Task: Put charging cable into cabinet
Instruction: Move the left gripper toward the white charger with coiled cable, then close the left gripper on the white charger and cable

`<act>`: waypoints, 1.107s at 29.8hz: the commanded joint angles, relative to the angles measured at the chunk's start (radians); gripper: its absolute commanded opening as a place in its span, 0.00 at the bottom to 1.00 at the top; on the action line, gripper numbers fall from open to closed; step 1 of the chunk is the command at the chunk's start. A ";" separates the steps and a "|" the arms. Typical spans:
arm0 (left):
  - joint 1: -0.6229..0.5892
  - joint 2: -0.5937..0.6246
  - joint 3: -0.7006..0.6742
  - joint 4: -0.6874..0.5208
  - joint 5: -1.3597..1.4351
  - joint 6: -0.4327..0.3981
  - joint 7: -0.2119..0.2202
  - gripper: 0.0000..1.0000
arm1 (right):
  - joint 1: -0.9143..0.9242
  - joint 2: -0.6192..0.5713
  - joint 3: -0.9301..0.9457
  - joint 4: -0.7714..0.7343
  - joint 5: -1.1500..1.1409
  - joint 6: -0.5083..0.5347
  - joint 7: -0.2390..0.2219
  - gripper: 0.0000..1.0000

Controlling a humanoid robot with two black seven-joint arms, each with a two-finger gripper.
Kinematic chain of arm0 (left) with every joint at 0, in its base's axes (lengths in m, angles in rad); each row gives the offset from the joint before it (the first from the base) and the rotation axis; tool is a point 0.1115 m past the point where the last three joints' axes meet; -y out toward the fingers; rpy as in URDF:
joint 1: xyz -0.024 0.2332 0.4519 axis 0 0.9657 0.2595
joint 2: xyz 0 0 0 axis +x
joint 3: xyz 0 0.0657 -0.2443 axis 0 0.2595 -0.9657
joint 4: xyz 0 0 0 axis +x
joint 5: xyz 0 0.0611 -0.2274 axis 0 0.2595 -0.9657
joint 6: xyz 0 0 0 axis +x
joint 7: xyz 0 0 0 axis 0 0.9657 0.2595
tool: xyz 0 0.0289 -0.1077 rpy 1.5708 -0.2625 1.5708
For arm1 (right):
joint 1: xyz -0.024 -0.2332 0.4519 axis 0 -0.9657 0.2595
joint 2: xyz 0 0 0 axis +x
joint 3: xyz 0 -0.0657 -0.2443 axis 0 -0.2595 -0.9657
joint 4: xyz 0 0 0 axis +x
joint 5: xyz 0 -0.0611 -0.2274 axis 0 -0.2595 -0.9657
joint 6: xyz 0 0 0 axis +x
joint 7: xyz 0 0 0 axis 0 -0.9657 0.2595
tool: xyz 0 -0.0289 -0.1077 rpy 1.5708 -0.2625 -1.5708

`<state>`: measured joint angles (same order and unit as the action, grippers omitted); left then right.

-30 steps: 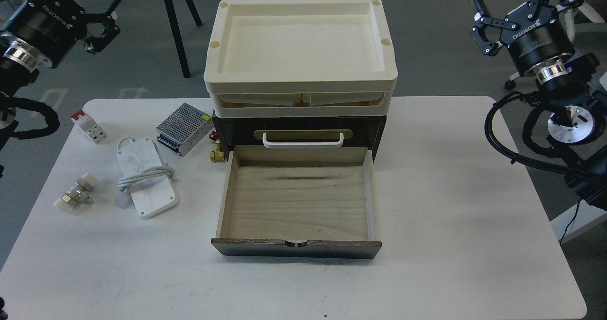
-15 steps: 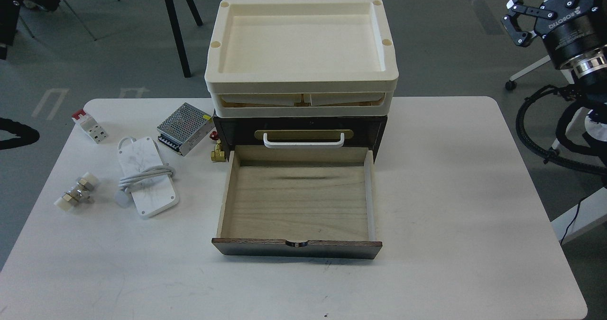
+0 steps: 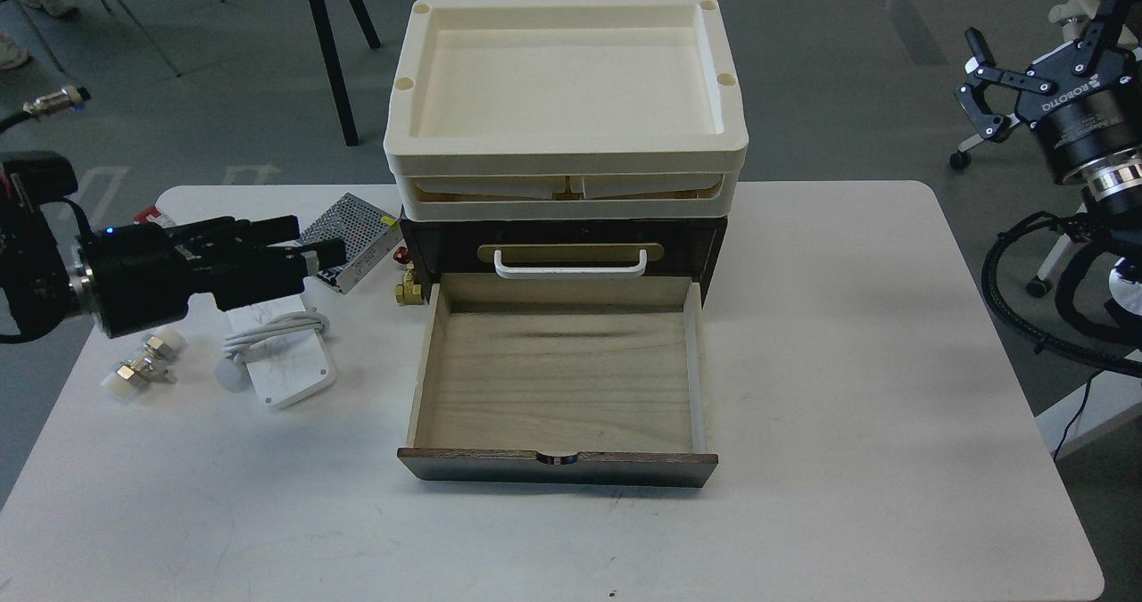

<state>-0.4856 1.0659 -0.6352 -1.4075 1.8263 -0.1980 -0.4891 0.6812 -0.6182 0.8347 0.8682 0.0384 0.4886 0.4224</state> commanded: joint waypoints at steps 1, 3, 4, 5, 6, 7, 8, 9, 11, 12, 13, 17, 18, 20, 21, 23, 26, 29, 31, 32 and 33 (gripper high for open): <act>-0.005 -0.096 0.020 0.171 0.355 0.040 0.000 0.98 | -0.005 -0.001 0.003 0.000 0.000 0.000 0.001 1.00; -0.005 -0.147 0.026 0.258 0.355 0.063 0.000 0.97 | -0.014 -0.005 0.003 -0.001 0.000 0.000 0.001 1.00; -0.010 -0.186 0.035 0.304 0.355 0.074 0.000 0.97 | -0.014 -0.009 0.003 -0.001 0.000 0.000 0.001 1.00; -0.018 -0.219 0.045 0.341 0.355 0.083 0.000 0.96 | -0.015 -0.011 0.003 -0.001 0.000 0.000 0.002 1.00; -0.031 -0.248 0.058 0.385 0.355 0.092 0.000 0.95 | -0.017 -0.012 0.003 -0.001 0.000 0.000 0.003 1.00; -0.051 -0.270 0.078 0.425 0.355 0.101 0.000 0.95 | -0.022 -0.011 0.003 -0.001 0.000 0.000 0.004 1.00; -0.070 -0.282 0.097 0.453 0.355 0.106 0.000 0.95 | -0.025 -0.011 0.003 -0.001 0.000 0.000 0.004 1.00; -0.091 -0.291 0.124 0.475 0.355 0.114 0.000 0.95 | -0.028 -0.011 0.004 -0.001 0.000 0.000 0.006 1.00; -0.120 -0.300 0.173 0.498 0.355 0.120 0.000 0.91 | -0.031 -0.012 0.004 -0.001 0.000 0.000 0.006 1.00; -0.133 -0.305 0.192 0.515 0.355 0.120 0.000 0.89 | -0.032 -0.012 0.004 -0.001 0.000 0.000 0.006 1.00; -0.137 -0.310 0.204 0.536 0.355 0.120 0.000 0.87 | -0.037 -0.012 0.006 -0.001 0.000 0.000 0.006 1.00; -0.145 -0.333 0.236 0.605 0.355 0.133 0.000 0.69 | -0.054 -0.012 0.023 -0.001 0.000 0.000 0.006 1.00; -0.145 -0.334 0.244 0.611 0.355 0.147 0.000 0.67 | -0.057 -0.012 0.024 -0.001 0.000 0.000 0.006 1.00; -0.145 -0.336 0.268 0.622 0.355 0.169 0.000 0.64 | -0.061 -0.012 0.024 -0.001 0.000 0.000 0.007 1.00; -0.145 -0.337 0.281 0.633 0.355 0.172 0.000 0.63 | -0.064 -0.012 0.024 -0.001 0.000 0.000 0.007 1.00; -0.146 -0.351 0.296 0.666 0.355 0.186 0.000 0.60 | -0.068 -0.012 0.026 -0.001 0.000 0.000 0.007 1.00; -0.146 -0.363 0.296 0.697 0.355 0.207 0.000 0.57 | -0.074 -0.012 0.034 0.000 0.000 0.000 0.007 1.00; -0.146 -0.365 0.298 0.688 0.355 0.219 0.000 0.32 | -0.075 -0.012 0.041 -0.001 0.000 0.000 0.007 1.00; -0.151 -0.365 0.296 0.687 0.355 0.242 0.000 0.00 | -0.081 -0.012 0.043 -0.001 0.000 0.000 0.007 1.00; -0.146 -0.365 0.296 0.682 0.355 0.261 0.000 0.00 | -0.081 -0.012 0.044 -0.001 0.000 0.000 0.007 1.00; -0.146 -0.360 0.296 0.673 0.355 0.273 0.000 0.00 | -0.081 -0.012 0.043 -0.001 0.000 0.000 0.007 1.00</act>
<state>-0.6338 0.7014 -0.3379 -0.7202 2.1818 0.0391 -0.4887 0.6020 -0.6305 0.8765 0.8671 0.0384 0.4887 0.4295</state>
